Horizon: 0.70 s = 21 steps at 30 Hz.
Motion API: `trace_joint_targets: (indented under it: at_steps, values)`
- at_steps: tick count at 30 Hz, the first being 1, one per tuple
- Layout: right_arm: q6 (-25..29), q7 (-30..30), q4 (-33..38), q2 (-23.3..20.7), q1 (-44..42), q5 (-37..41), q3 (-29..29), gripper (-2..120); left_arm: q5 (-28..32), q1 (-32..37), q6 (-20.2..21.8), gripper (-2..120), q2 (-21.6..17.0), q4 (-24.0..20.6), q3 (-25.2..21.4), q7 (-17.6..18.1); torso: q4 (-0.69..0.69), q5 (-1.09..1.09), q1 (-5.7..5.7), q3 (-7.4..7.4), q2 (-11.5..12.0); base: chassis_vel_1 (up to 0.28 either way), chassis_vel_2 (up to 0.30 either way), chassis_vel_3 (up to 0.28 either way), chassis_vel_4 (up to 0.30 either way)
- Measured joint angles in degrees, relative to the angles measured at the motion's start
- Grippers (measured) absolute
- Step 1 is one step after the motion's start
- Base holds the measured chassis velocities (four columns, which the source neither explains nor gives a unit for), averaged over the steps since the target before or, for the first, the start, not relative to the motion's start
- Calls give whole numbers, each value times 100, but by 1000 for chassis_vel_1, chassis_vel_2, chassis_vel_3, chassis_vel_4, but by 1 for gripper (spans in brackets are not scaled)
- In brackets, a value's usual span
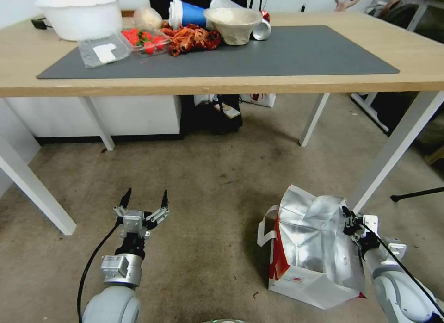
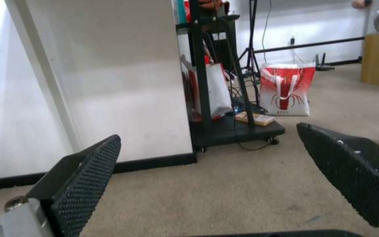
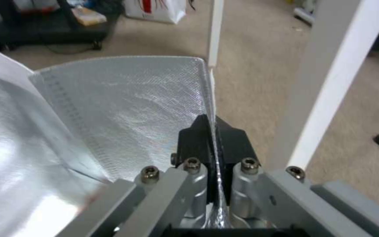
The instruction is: Pick up the food delivery bag from the floor and place it on the table.
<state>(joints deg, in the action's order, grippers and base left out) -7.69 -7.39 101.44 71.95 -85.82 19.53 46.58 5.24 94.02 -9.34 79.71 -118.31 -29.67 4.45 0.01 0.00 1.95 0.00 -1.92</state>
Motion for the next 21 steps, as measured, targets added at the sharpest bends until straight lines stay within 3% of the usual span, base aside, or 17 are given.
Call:
trace_joint_targets:
  at_steps: [14, 21]
  values:
    - [350, -173, 789, 48, -374, 90, -141, 0, 52, -3, -83, 100, -15, -30, -170, -28, 0, 0, 0, 0, 0, 0, 0, 0, 0]
    - [829, -421, 1223, -101, -643, 52, -220, 0, -96, 18, -265, 98, -14, -44, -187, 95, -1, -1, 0, 0, -1, 0, 0, 0, 0]
